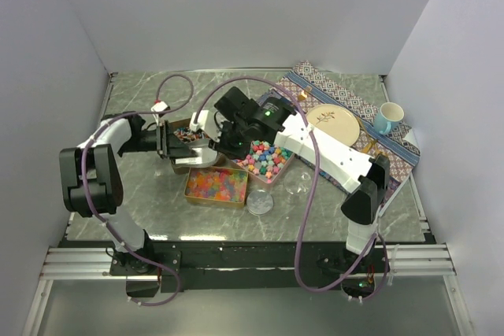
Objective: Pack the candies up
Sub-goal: Pick up the spatula from the center of the board, then scoop the fake candies from the storage box.
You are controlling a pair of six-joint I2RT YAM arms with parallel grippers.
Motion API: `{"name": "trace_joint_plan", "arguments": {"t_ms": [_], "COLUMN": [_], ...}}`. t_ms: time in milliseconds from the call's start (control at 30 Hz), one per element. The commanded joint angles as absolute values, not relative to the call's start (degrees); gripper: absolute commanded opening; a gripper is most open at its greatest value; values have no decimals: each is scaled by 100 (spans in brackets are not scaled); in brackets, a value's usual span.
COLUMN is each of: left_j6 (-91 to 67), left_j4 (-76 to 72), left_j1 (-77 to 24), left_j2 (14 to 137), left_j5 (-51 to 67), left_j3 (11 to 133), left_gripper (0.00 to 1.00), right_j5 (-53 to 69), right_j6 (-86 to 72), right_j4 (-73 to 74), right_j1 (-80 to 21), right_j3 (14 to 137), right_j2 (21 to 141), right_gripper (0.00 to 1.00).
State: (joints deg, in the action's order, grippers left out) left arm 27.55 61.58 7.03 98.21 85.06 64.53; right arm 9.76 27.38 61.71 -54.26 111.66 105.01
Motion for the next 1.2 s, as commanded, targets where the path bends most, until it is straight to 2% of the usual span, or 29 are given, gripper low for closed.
{"name": "trace_joint_plan", "arguments": {"t_ms": [0,33,67,167,200,267,300,333,367,433,500,567,633,667,733,800,867,900,933,1033,1167], "left_j6": [4358,4803,4790,4658,4606,1168,-502,-1780,-2019,-1874,-1479,-1134,-994,-1089,-1683,-2186,-2776,-2925,-3188,-3636,-3885], "left_j4": [7477,7836,7840,7840,7440,5356,2481,1635,1235,1613,2037,2049,1654,1417,1738,2284,2329,2155,2075,1662,1467], "left_j1": [1299,1501,1903,2240,2276,2224,2232,2293,2216,1944,1356,907,914,923,1045,1116,1090,1046,959,633,493], "left_j2": [9773,9843,9852,9687,9564,8697,8214,7800,7352,7548,7664,7411,6990,6535,6067,5793,5337,5196,4977,4756,4325], "left_j5": [8939,9008,9009,8518,8377,6995,6283,5988,5133,4301,2390,894,1142,1099,1317,1485,1861,1959,1925,1837,1741], "left_j3": [7092,7180,7215,7496,7523,7001,6648,6340,6285,6852,7706,7578,6990,6326,5864,5205,4374,4090,3861,3000,2689], "left_gripper": [85,97,97,97,96,96,96,96,96,96,96,97,96,96,96,86,53,30,1,1,1], "right_j5": [1117,1099,1090,1186,1213,1204,1161,1134,1134,1099,1142,1134,932,888,896,809,625,607,598,615,746], "right_j6": [2734,2751,2803,2769,2742,2646,2611,2567,2540,2523,2487,2583,2698,2803,2804,2672,2585,2575,2558,2435,2224], "right_j4": [5898,5967,6037,6170,6170,6109,6056,5977,5950,5967,6020,6248,6389,6468,6652,6671,6697,6749,6924,7293,7453], "right_j1": [-5467,-5441,-5449,-5441,-5449,-5449,-5449,-5423,-5423,-5397,-5396,-5457,-5511,-5502,-5511,-5598,-5730,-5844,-5871,-5880,-5792], "right_j3": [11023,10917,10672,9997,9837,9442,9326,9229,9098,9018,9026,8974,8851,8807,8789,8562,8219,8148,8121,8331,8683], "right_j2": [9890,9792,9687,9203,8976,8764,8571,8491,8429,8358,8420,8481,8517,8525,8570,8499,8411,8411,8437,8735,9210], "right_gripper": [0,0,0,0,0,0,0,0,0,0,0,0,0,0,0,0,0,0,0,0,0]}}
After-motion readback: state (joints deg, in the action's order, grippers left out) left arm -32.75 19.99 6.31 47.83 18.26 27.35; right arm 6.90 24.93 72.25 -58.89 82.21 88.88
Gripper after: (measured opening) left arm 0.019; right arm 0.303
